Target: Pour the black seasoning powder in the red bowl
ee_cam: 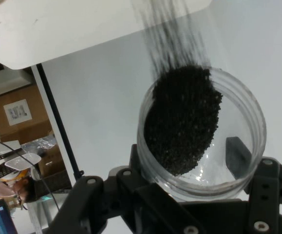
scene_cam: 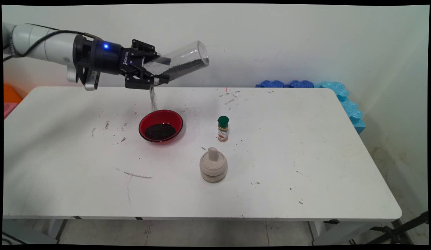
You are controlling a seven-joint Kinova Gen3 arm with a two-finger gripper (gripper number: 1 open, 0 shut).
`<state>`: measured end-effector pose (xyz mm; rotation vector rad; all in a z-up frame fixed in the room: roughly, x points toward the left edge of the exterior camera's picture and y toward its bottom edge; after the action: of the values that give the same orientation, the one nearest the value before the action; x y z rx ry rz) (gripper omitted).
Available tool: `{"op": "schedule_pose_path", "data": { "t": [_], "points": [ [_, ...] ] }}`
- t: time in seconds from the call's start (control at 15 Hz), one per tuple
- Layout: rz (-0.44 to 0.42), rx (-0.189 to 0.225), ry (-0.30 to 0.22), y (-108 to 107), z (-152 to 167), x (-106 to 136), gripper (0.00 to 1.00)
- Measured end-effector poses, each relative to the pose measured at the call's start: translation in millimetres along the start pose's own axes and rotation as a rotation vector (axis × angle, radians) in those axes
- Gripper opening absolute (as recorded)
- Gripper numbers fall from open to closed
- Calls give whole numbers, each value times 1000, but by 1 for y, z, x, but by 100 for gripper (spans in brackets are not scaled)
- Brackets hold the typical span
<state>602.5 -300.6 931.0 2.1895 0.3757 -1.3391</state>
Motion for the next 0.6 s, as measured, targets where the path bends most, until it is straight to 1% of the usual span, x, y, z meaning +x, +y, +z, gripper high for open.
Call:
{"op": "schedule_pose_path", "data": {
  "t": [0.6],
  "points": [
    [-7,-19,-23,0,1,-4,0]
  ]
}}
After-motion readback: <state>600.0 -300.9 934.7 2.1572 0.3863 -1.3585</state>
